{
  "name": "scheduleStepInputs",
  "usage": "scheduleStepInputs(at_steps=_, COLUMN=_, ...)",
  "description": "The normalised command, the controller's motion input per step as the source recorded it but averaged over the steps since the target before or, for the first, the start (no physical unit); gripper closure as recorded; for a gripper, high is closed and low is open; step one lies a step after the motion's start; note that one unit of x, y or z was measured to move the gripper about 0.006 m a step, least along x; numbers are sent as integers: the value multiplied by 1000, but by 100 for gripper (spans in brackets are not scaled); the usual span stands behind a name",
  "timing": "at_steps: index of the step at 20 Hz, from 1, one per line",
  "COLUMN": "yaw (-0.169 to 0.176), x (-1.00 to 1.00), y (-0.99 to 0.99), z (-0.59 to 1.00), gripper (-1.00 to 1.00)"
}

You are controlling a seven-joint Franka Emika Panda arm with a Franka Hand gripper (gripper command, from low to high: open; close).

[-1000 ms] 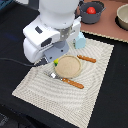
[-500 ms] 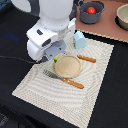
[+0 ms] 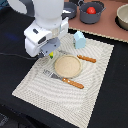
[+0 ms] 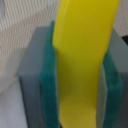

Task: Interact with the objects in diverse but meaningful ways.

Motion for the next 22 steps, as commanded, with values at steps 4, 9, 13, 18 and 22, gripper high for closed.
scheduleStepInputs(at_steps=4, yaw=-29, x=80, y=637, z=0, gripper=100)
scheduleStepInputs(at_steps=9, yaw=-34, x=61, y=617, z=0, gripper=100)
scheduleStepInputs(at_steps=13, yaw=-14, x=7, y=722, z=0, gripper=100)
scheduleStepInputs(at_steps=18, yaw=0, x=-77, y=780, z=0, gripper=100)
scheduleStepInputs(at_steps=22, yaw=0, x=-20, y=694, z=0, gripper=100)
